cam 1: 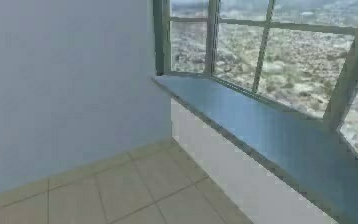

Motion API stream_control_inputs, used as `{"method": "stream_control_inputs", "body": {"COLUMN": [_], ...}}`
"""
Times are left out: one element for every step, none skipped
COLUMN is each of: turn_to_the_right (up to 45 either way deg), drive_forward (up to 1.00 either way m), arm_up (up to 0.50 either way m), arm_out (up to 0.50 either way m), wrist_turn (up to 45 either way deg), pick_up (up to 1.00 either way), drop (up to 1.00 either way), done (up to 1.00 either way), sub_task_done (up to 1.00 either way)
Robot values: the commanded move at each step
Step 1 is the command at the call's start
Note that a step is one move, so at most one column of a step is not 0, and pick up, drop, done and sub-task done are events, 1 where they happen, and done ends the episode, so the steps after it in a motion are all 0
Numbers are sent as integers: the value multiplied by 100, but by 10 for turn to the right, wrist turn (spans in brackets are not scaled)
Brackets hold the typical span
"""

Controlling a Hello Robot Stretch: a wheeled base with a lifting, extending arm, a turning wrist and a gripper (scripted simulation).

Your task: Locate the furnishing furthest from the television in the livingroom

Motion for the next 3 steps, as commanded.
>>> {"method": "stream_control_inputs", "body": {"turn_to_the_right": [-450,-270,-30], "drive_forward": [0,0,0], "arm_up": [0,0,0], "arm_out": [0,0,0], "wrist_turn": [0,0,0], "pick_up": [0,0,0], "drop": [0,0,0], "done": [0,0,0], "sub_task_done": [0,0,0]}}
